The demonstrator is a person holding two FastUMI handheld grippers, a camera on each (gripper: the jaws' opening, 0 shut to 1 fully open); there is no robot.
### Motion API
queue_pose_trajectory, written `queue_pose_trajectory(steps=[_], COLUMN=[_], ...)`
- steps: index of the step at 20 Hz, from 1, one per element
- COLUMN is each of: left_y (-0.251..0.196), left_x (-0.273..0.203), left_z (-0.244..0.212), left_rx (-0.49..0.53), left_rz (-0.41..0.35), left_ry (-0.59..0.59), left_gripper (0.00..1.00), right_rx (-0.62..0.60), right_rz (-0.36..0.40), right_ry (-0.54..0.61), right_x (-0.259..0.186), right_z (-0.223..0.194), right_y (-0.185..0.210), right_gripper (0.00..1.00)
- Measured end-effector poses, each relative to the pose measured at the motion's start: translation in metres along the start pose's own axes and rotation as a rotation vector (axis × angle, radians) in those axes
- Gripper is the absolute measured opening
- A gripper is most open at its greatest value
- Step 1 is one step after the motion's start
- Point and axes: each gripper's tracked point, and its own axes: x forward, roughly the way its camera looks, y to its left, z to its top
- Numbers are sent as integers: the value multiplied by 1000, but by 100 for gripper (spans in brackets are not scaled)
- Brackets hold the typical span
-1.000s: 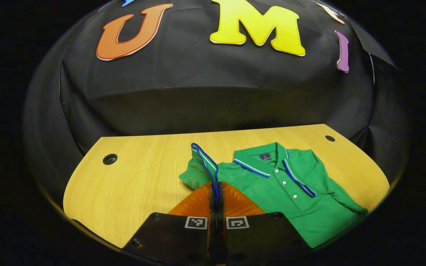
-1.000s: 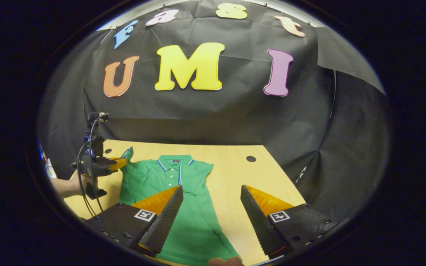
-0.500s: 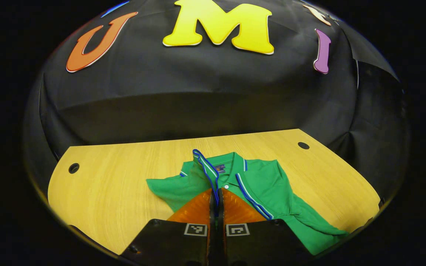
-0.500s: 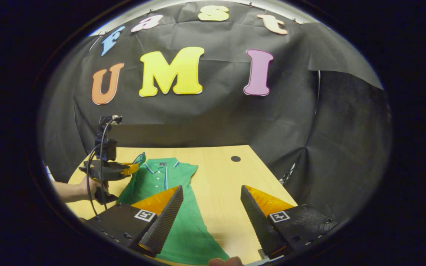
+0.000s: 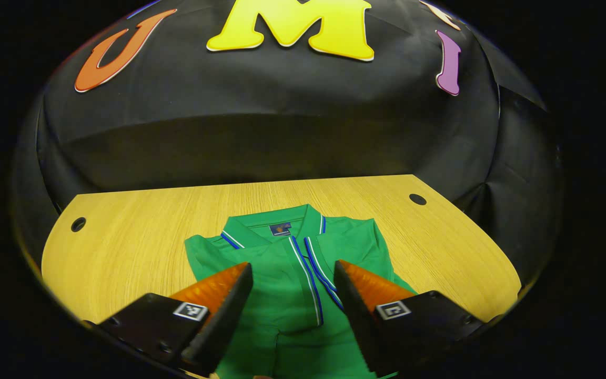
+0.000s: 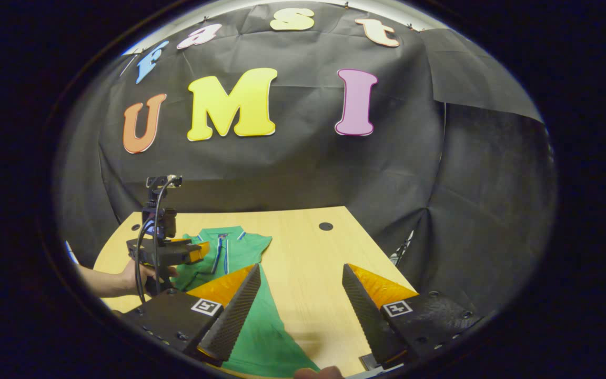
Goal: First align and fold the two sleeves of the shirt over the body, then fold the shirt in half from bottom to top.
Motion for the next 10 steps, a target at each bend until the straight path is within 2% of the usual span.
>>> queue_pose_trajectory(steps=[4, 10], left_y=[3, 11], left_x=[-35, -135], left_z=[16, 51], left_rx=[-3, -20], left_rz=[42, 134], left_ry=[-58, -188], left_gripper=[100, 100], right_rx=[-8, -50], right_rz=[34, 124], right_ry=[-19, -53], right_x=[-2, -13], right_z=[3, 5], right_y=[8, 33], right_gripper=[95, 97])
